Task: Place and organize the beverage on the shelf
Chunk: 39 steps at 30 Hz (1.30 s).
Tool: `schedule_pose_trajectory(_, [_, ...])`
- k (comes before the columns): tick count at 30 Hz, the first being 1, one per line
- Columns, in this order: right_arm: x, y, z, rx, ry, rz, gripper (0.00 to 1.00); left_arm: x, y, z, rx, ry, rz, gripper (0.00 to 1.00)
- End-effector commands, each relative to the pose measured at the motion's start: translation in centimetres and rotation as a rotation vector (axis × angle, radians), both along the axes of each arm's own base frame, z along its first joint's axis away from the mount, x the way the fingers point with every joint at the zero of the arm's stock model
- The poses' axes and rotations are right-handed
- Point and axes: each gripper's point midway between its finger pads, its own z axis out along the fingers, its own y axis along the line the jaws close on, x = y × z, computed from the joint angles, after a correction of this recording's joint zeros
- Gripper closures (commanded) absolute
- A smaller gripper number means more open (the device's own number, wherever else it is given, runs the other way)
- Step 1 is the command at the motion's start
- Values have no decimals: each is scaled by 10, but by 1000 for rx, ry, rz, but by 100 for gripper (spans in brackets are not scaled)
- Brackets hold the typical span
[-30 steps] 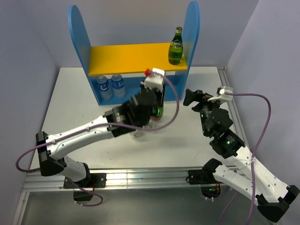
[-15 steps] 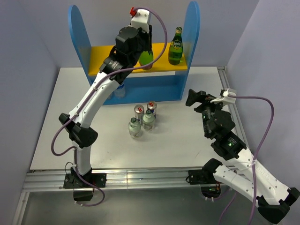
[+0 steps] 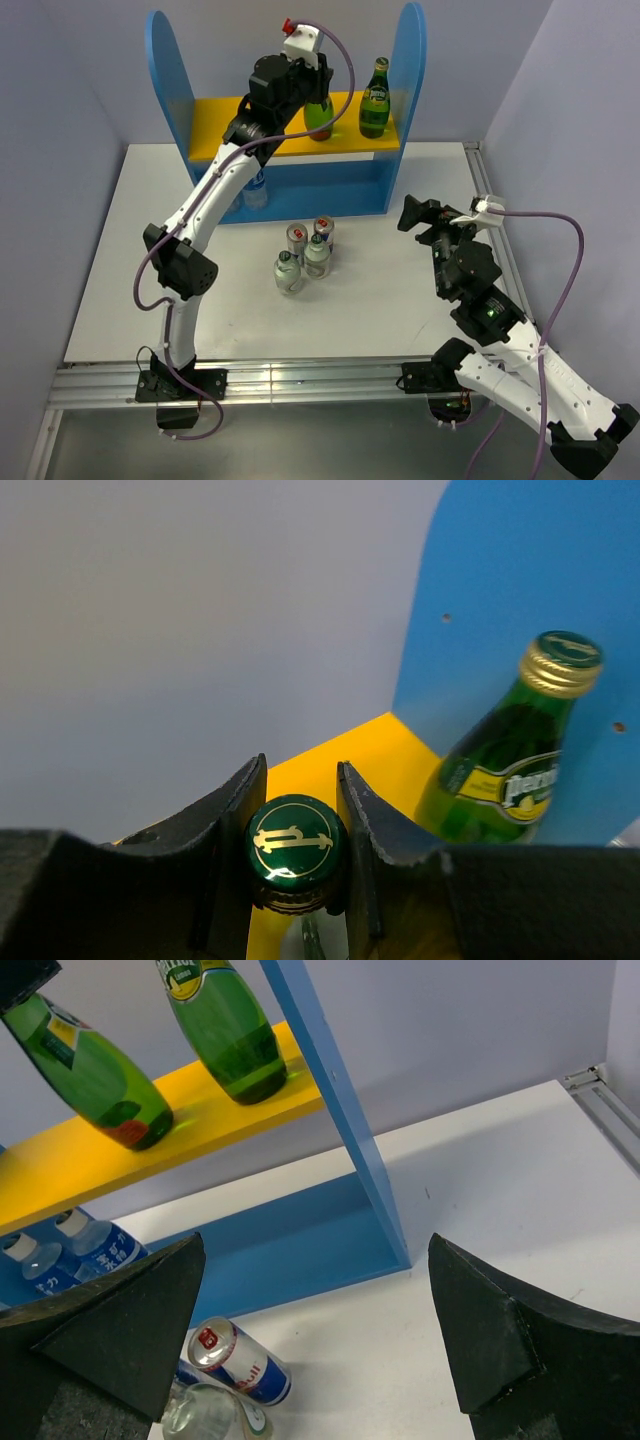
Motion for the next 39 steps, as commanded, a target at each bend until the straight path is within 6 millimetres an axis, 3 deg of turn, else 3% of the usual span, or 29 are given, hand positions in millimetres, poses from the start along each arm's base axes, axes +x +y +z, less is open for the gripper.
schedule_pose_trajectory(1, [-1,-5,9,37,-33,-25,1,-26,-17,76,-136,-202,-146,100])
schedule_pose_trajectory(3, [-1,-4,7,35,-30,-27,1,-22,-29,62,-125,-182,-185,100])
schedule_pose_trajectory(11, [1,-2,5,34,-27,-24,1,-26,-60,43,-119,-206,-305,96])
schedule_pose_trajectory(14, [1,-2,5,36,-28,-22,1,-30,-66,40,-108,-220,-319,73])
schedule_pose_trajectory(15, [1,-2,5,35,-27,-25,1,-31,-67,38,-105,-219,-321,60])
schedule_pose_trajectory(17, [1,-2,4,37,-27,-25,1,-32,-70,37,-106,-218,-327,49])
schedule_pose_trajectory(18, [1,-2,4,39,-26,-23,1,-32,-69,39,-106,-221,-329,38])
schedule_pose_trajectory(21, [1,-1,4,38,-25,-22,1,-34,-71,40,-108,-228,-338,25])
schedule_pose_trajectory(27, [1,-2,2,38,-23,-26,1,-35,-68,41,-106,-239,-328,21])
schedule_pose_trajectory(31, [2,-3,0,37,-19,-34,1,-43,-51,52,-107,-246,-274,13])
schedule_pose_trajectory(33, [2,-3,0,35,-19,-34,1,-56,-34,60,-108,-248,-235,2])
schedule_pose_trajectory(34, [2,-3,0,39,-20,-34,1,-59,-26,61,-104,-247,-213,1])
schedule_pose_trajectory(35, [2,-3,-1,38,-19,-34,1,-77,-8,86,-126,-278,-182,1])
schedule_pose_trajectory(36, [2,-3,-2,38,-19,-32,1,-78,-4,65,-101,-237,-164,1])
schedule_pose_trajectory(37, [2,-4,-1,41,-20,-35,1,-86,4,70,-109,-258,-148,1])
schedule_pose_trajectory(38, [2,-2,-3,38,-17,-30,1,-110,22,93,-136,-299,-138,1])
schedule_pose_trajectory(39, [2,-2,-2,40,-19,-29,1,-112,24,70,-115,-256,-130,1])
